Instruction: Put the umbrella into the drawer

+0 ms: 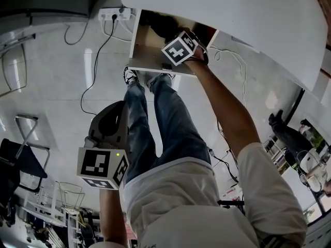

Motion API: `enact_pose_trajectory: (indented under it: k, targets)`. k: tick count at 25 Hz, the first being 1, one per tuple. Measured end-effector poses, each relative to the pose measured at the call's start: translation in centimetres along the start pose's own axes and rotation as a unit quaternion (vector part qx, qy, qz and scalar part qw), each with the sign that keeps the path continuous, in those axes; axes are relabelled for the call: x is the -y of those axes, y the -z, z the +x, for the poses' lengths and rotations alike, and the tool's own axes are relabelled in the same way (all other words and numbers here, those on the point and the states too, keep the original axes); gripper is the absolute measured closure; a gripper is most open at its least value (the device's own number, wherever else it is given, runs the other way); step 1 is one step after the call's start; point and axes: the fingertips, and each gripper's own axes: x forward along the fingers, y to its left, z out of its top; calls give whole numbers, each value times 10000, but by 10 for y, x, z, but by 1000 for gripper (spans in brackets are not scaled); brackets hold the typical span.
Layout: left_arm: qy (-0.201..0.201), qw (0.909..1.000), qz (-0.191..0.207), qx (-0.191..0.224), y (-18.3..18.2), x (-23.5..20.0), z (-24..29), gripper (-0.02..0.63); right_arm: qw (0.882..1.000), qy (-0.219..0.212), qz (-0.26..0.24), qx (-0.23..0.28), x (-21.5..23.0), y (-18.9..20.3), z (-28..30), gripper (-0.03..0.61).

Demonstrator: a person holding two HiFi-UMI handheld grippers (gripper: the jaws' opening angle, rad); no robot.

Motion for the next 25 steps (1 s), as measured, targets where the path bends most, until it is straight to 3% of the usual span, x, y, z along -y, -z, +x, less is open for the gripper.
enact_pose_trajectory:
  k: [10,25]
  targets:
    - [-40,10000,41,-27,4,-2,-5,594,10000,21,40,53,2,-1,-8,393]
    - [62,9998,154,-111,16,3,-12,594,9995,202,156,204,-1,1,-30,503]
